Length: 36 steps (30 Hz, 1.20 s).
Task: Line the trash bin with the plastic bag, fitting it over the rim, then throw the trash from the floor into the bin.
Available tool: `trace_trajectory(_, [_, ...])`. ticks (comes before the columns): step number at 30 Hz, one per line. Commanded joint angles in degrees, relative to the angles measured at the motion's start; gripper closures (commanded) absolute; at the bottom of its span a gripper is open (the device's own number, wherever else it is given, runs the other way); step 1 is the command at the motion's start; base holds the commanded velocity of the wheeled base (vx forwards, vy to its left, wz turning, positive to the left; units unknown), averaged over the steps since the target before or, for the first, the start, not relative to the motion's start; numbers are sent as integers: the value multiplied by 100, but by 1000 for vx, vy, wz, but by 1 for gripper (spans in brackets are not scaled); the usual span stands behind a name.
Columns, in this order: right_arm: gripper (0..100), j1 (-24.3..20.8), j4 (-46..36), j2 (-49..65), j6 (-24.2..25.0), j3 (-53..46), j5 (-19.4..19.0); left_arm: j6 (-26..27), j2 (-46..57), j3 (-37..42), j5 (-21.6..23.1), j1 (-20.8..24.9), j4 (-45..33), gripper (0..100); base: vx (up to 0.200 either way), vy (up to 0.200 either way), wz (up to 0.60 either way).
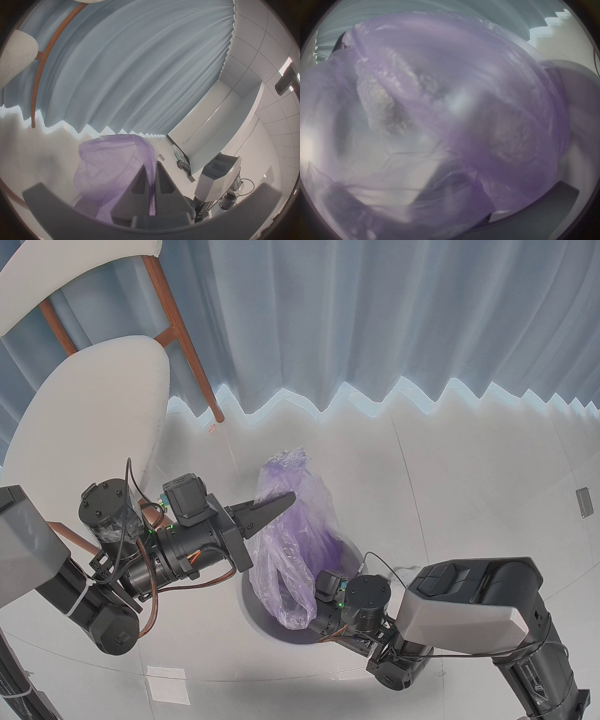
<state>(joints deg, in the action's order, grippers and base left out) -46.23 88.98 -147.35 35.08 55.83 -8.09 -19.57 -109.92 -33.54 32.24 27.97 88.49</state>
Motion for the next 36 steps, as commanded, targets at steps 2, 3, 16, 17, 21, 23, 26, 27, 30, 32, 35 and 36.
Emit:
trace_trajectory(2, [100,-159,-91,-40,51,-160,1,375,-152,128,-8,-2,1,100,0,0,0])
trace_trajectory(3, [100,-203,-197,66,86,-275,-17,445,-196,128,-8,-2,1,100,0,0,0])
trace_trajectory(16, [100,-572,-381,910,631,-1936,-34,454,-653,190,-16,-142,1,100,0,0,0])
trace_trajectory(17, [100,-554,-381,1024,631,-2147,-34,445,-653,190,-16,-142,1,100,0,0,0])
trace_trajectory(21, [100,-528,-373,1709,649,-3061,-201,436,-627,198,-16,-151,-7,100,0,0,0])
trace_trajectory(23, [100,-519,-381,2070,640,-3448,-316,427,-609,207,-16,-142,-16,100,0,0,0])
trace_trajectory(26, [100,-519,-381,2465,640,-3905,-483,401,-583,216,-16,-142,-34,100,0,0,0])
trace_trajectory(27, [100,-528,-381,2650,640,-4142,-597,357,-574,216,-16,-142,-34,100,0,0,0])
trace_trajectory(30, [100,-554,-381,2913,596,-4643,-808,234,-557,207,-16,-151,-16,100,0,0,0])
trace_trajectory(32, [100,-554,-373,3001,578,-4863,-940,155,-495,225,-16,-160,-16,100,0,0,0])
trace_trajectory(35, [100,-308,-337,2984,535,-4871,-940,32,-284,357,1,-151,-51,100,0,0,0])
trace_trajectory(36, [100,-238,-311,2966,526,-4854,-931,14,-258,374,10,-142,-51,100,0,0,0])
